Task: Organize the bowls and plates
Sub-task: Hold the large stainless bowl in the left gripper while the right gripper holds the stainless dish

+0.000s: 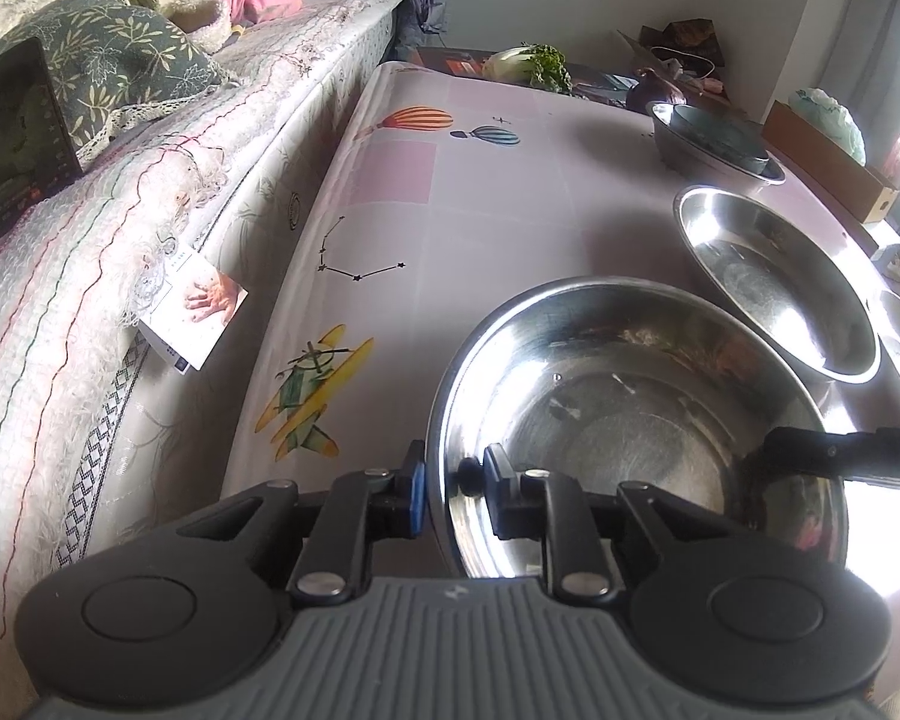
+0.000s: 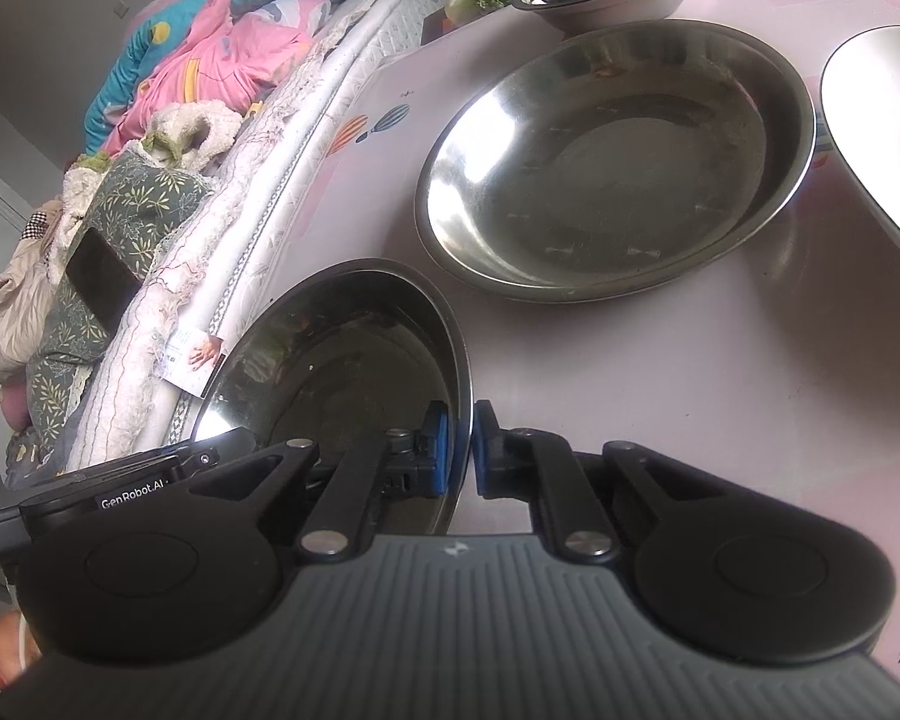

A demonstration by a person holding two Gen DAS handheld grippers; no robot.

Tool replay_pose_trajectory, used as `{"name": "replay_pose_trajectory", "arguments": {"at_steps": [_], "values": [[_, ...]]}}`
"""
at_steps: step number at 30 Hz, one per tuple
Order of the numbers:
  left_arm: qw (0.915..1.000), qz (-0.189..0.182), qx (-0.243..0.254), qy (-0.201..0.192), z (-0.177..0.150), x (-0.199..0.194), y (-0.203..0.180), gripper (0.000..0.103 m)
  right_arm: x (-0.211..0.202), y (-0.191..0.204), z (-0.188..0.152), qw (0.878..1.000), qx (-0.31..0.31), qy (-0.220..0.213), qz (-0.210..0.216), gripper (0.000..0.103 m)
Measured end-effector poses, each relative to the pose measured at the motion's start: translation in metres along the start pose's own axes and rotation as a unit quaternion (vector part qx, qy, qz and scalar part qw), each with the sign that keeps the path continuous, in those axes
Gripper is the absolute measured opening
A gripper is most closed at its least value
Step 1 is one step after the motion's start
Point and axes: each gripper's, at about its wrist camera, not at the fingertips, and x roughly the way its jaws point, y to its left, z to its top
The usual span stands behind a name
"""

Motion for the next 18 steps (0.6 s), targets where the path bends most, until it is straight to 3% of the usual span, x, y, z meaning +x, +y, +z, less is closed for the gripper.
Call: {"name": "replay_pose_trajectory", "arguments": {"at_steps": [12,18], "values": [[1.0,0.0,0.004,0.004,0.0005,-0.0007,-0.0003,0.021,0.0008,-0.0002,0.0004,1.0,0.005,-0.001,0.0,0.007],[0.9998,-0.002,0.016,0.01,0.0,-0.0008,-0.0043,0.031,0.0008,-0.0001,0.0004,1.0,0.004,-0.001,0.0,0.008]]}}
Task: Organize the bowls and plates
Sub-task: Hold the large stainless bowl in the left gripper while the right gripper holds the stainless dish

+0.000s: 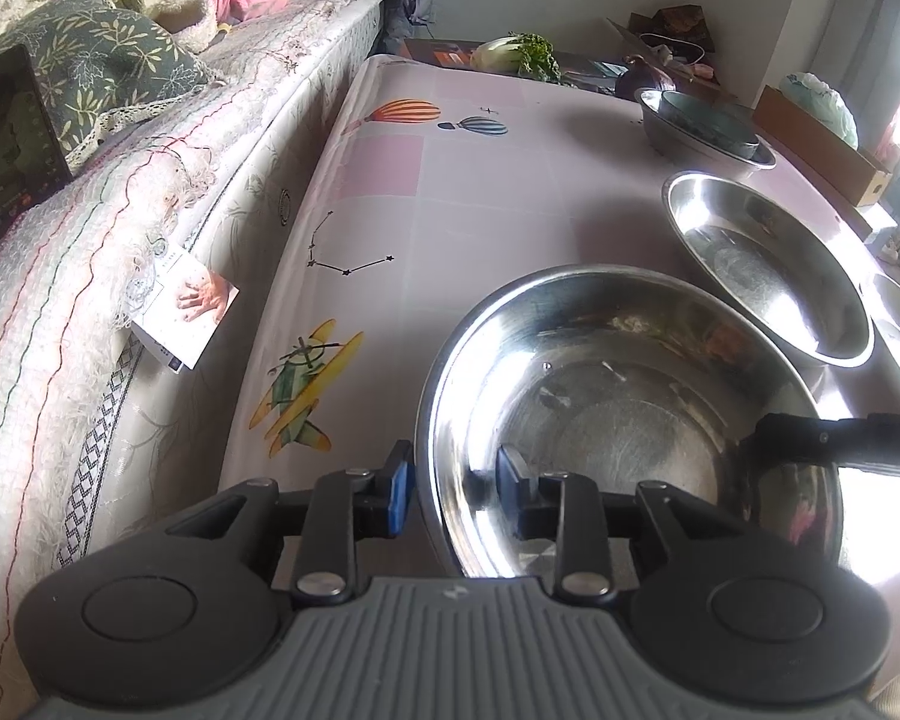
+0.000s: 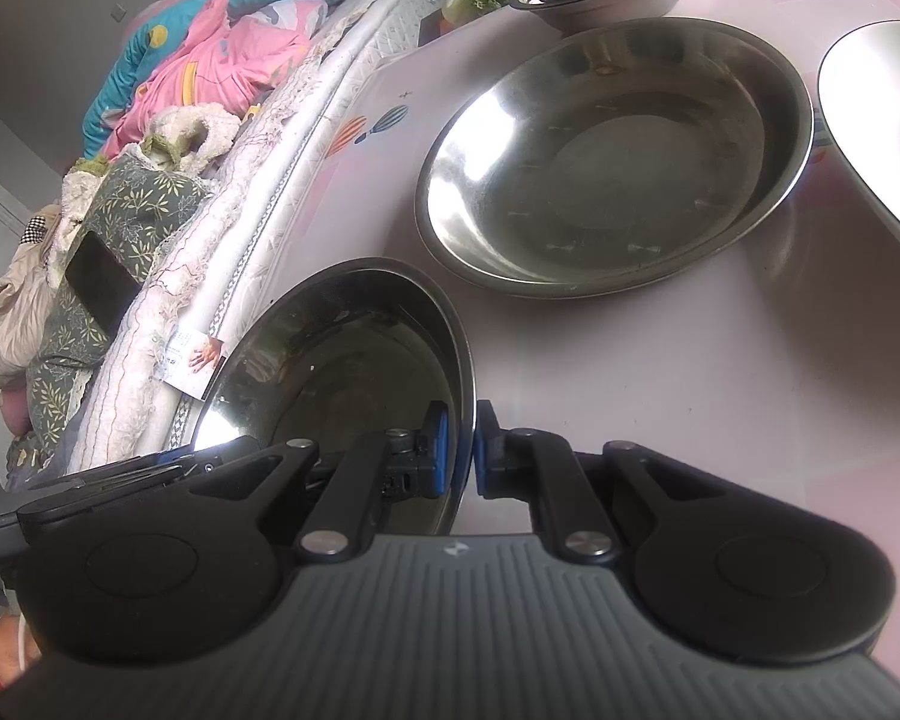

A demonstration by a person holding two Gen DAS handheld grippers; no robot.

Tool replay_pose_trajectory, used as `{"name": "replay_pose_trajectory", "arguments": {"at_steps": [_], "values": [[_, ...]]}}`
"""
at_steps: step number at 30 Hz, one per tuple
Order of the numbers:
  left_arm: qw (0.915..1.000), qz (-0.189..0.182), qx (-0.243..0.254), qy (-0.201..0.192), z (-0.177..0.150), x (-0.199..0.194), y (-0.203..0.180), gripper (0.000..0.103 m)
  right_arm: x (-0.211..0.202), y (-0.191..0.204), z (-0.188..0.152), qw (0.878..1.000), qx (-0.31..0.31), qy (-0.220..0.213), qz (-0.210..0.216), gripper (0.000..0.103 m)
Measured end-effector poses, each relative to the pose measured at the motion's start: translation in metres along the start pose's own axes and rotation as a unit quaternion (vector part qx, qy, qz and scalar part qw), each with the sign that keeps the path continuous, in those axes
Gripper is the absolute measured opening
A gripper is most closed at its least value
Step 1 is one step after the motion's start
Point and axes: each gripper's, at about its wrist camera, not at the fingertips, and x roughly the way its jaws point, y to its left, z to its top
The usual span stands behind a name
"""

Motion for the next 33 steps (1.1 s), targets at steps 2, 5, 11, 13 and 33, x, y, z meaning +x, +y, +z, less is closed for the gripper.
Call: {"name": "replay_pose_trajectory", "arguments": {"at_steps": [2,5,11,13,33], "values": [[1.0,0.005,0.007,-0.002,-0.0012,-0.0001,-0.0024,0.031,0.0001,-0.0002,0.0001,1.0,0.0,0.0,0.001,0.008],[0.9999,0.013,0.011,-0.002,-0.0013,0.0,-0.005,0.03,0.0001,0.0001,0.0002,1.0,-0.002,-0.001,0.003,0.008],[0.9998,0.019,0.005,-0.001,-0.0002,-0.0008,-0.003,0.025,-0.0015,-0.0009,0.0005,1.0,-0.003,-0.002,0.005,0.008],[0.9998,0.021,0.004,-0.002,-0.0006,-0.0014,-0.0032,0.025,-0.0016,-0.0011,0.0006,1.0,-0.003,-0.002,0.006,0.008],[0.9997,0.024,0.001,-0.007,-0.0023,-0.0081,-0.0027,0.023,-0.0052,0.0032,0.0006,1.0,-0.011,-0.005,0.005,0.008]]}}
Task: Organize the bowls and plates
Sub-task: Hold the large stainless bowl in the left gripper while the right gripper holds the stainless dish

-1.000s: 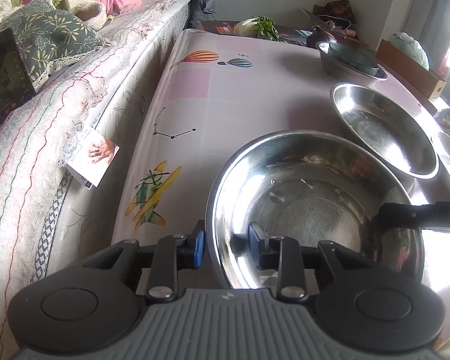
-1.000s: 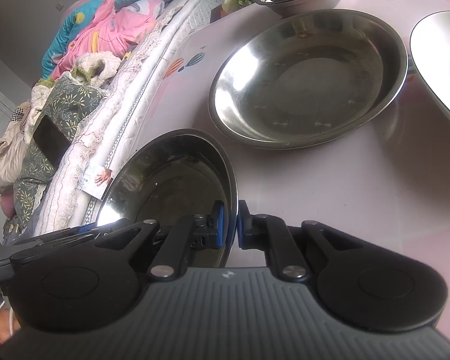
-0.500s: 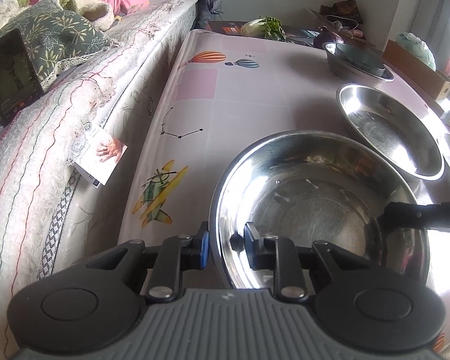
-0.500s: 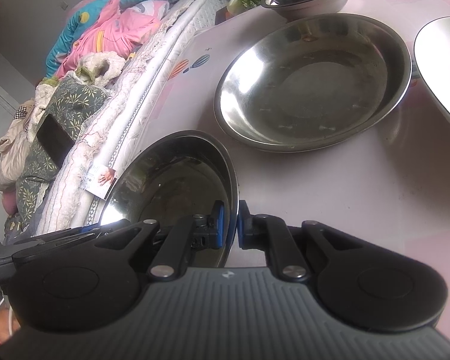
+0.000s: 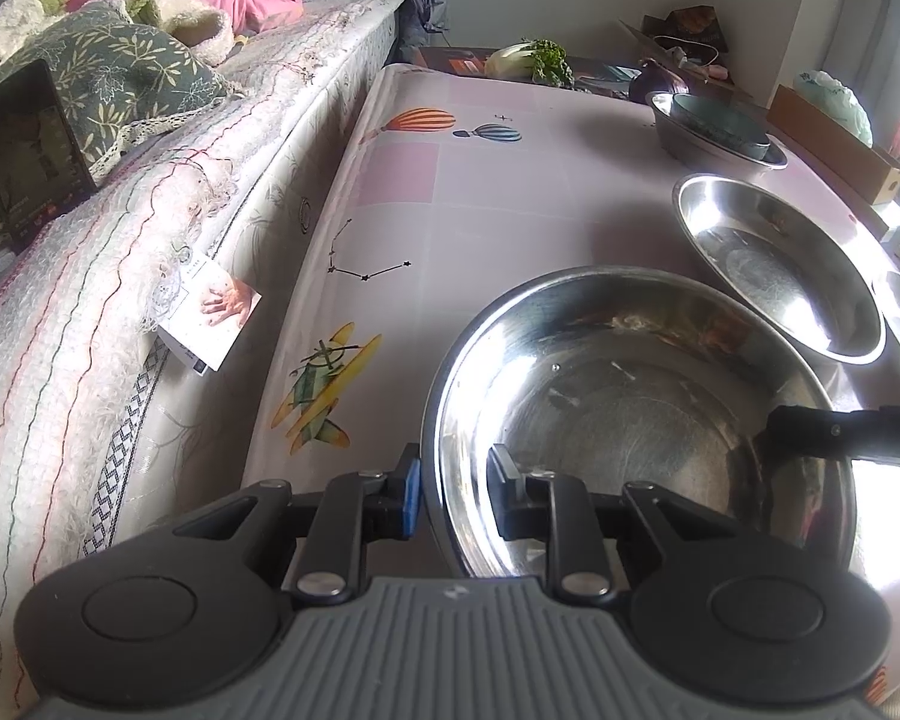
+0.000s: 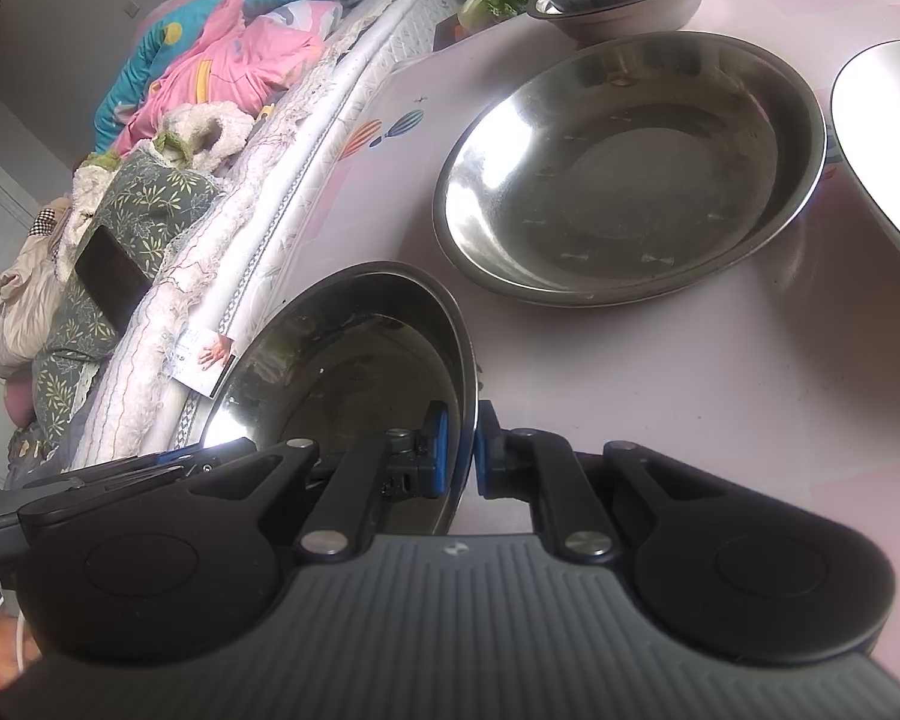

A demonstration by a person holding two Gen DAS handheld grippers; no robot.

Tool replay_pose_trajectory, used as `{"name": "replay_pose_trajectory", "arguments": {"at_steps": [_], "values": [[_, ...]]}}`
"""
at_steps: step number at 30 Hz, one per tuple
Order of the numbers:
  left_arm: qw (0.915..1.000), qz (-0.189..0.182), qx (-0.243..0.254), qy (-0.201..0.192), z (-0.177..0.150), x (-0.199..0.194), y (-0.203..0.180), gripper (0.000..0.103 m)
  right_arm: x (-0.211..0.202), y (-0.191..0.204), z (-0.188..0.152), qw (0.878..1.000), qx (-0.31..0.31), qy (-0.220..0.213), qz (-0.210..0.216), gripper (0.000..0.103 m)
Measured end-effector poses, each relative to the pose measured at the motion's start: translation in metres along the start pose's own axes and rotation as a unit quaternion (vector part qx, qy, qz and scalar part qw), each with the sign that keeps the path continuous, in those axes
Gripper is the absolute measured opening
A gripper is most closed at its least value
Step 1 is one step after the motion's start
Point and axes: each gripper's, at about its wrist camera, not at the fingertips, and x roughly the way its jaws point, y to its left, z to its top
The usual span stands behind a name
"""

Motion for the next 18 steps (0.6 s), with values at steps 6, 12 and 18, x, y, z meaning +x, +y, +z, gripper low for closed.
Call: {"name": "replay_pose_trajectory", "arguments": {"at_steps": [6,12,18], "values": [[1.0,0.002,-0.002,-0.003,0.0,-0.002,0.001,0.023,-0.001,0.003,0.0,1.0,-0.004,0.0,0.0,0.008],[0.9999,0.006,-0.005,-0.009,0.0,-0.008,0.002,0.023,-0.004,0.006,0.001,1.0,-0.011,-0.003,0.006,0.008],[0.9996,0.011,-0.007,-0.024,0.006,-0.023,0.003,0.023,-0.014,0.012,0.007,1.0,-0.018,-0.015,0.021,0.008]]}}
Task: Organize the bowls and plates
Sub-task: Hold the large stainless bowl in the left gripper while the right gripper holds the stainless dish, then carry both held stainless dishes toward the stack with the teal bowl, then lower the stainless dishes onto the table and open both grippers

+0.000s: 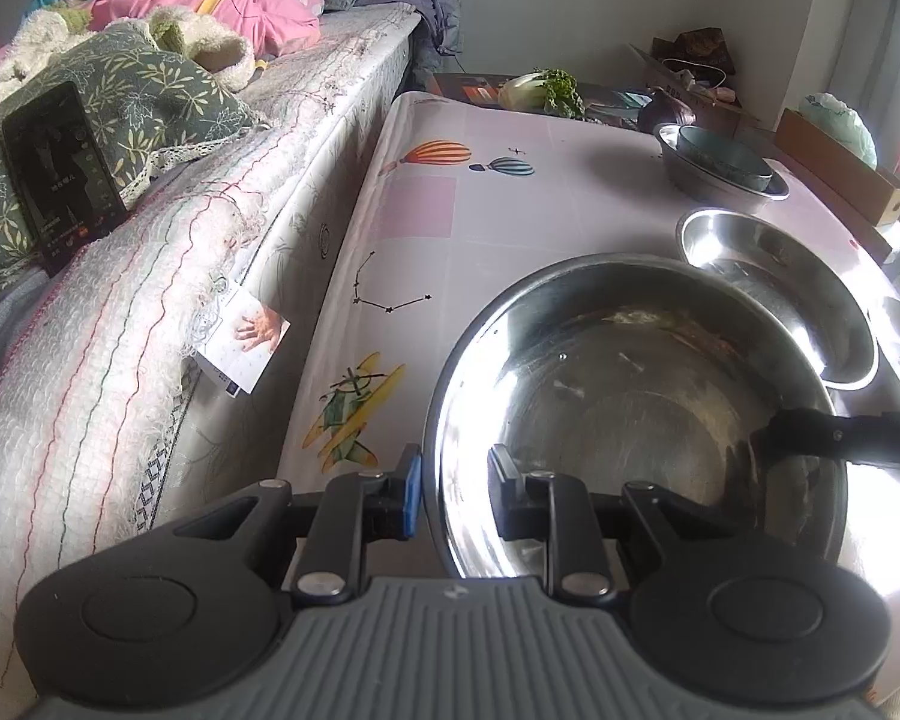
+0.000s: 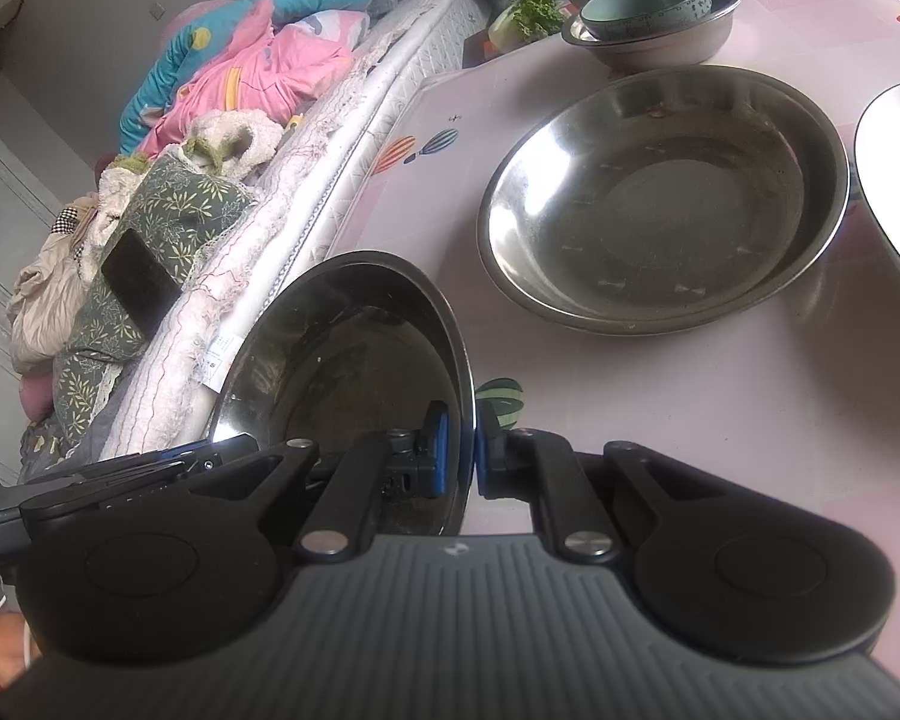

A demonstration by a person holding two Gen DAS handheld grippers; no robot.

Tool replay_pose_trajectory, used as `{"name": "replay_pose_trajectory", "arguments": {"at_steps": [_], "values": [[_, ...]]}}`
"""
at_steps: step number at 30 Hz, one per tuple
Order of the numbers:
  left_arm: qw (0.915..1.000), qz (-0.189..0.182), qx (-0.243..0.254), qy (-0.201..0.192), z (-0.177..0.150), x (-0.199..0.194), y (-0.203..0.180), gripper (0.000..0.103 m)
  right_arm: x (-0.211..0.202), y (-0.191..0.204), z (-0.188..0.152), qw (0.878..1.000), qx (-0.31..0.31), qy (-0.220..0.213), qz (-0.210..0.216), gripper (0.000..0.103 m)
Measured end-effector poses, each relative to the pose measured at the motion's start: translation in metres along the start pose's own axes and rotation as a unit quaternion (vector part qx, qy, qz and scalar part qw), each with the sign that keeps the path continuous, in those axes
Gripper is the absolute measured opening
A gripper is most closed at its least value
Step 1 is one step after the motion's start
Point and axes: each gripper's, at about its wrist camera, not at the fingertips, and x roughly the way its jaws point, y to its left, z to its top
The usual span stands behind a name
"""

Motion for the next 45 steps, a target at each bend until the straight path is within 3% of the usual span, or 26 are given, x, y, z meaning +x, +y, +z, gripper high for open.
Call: {"name": "replay_pose_trajectory", "arguments": {"at_steps": [9,22,33,37,40,42,45], "values": [[0.9989,-0.006,0.022,-0.042,0.032,-0.02,-0.026,0.024,-0.032,-0.005,0.021,0.999,0.003,-0.04,0.01,0.008],[0.992,-0.096,0.07,-0.042,0.089,0.017,-0.116,0.024,-0.09,-0.077,0.06,0.991,0.053,-0.101,-0.064,0.01],[0.9902,-0.113,0.082,0.001,0.102,0.067,-0.15,0.023,-0.076,-0.119,0.078,0.988,0.076,-0.086,-0.102,0.012],[0.9897,-0.116,0.083,0.004,0.104,0.072,-0.152,0.023,-0.068,-0.126,0.082,0.988,0.083,-0.08,-0.106,0.021],[0.9901,-0.112,0.085,0.004,0.105,0.073,-0.151,0.023,-0.064,-0.123,0.086,0.988,0.073,-0.084,-0.107,0.021],[0.9904,-0.111,0.082,0.003,0.105,0.073,-0.149,0.023,-0.062,-0.119,0.089,0.986,0.058,-0.087,-0.126,0.022],[0.991,-0.108,0.079,0.0,0.104,0.071,-0.146,0.024,-0.061,-0.119,0.094,0.983,0.047,-0.093,-0.148,0.032]]}}
